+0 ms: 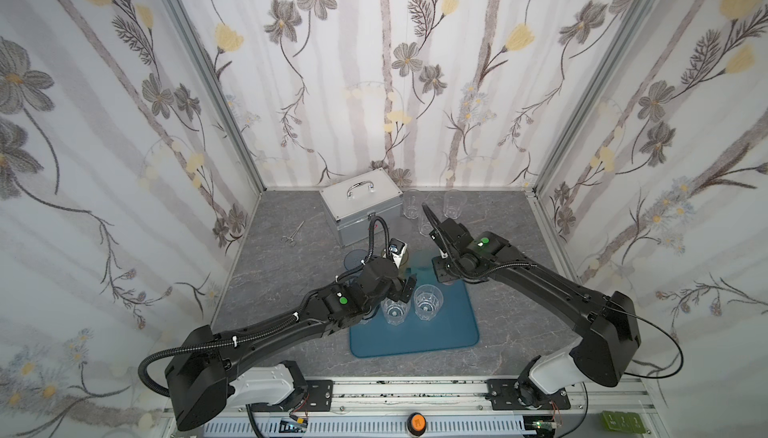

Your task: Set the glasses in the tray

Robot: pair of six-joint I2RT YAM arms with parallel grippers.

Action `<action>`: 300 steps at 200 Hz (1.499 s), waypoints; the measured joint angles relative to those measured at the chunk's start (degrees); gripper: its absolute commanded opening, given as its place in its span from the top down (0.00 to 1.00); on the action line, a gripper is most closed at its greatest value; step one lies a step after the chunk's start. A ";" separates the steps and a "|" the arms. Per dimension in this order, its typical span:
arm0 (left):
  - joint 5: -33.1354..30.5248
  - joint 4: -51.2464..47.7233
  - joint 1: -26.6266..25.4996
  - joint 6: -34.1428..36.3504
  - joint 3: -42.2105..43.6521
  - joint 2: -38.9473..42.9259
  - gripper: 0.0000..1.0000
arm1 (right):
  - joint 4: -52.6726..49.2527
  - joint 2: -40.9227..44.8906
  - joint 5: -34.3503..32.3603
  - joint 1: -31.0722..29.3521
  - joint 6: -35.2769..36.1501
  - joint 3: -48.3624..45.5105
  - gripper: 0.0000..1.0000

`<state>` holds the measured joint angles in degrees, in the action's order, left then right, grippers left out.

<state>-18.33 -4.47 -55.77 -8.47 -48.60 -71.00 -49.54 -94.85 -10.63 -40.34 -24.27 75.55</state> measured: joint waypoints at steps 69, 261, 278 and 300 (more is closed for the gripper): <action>-8.09 12.00 -0.07 13.07 -2.08 -8.48 0.00 | 20.96 -0.76 6.58 17.57 -2.84 -1.57 0.55; -6.54 18.82 -0.92 21.14 -7.04 -16.28 0.00 | 36.74 -38.47 23.19 35.80 -15.41 22.67 0.55; -6.56 18.82 -0.92 21.16 -7.04 -16.28 0.00 | 37.79 -39.67 24.26 35.98 -16.15 24.30 0.55; -6.69 18.82 -1.03 21.18 -7.02 -16.26 0.00 | 37.73 -42.32 24.90 36.11 -16.74 28.33 0.57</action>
<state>-25.02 14.35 -56.80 12.71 -55.61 -87.26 -11.81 -137.16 14.26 -4.23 -41.01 103.88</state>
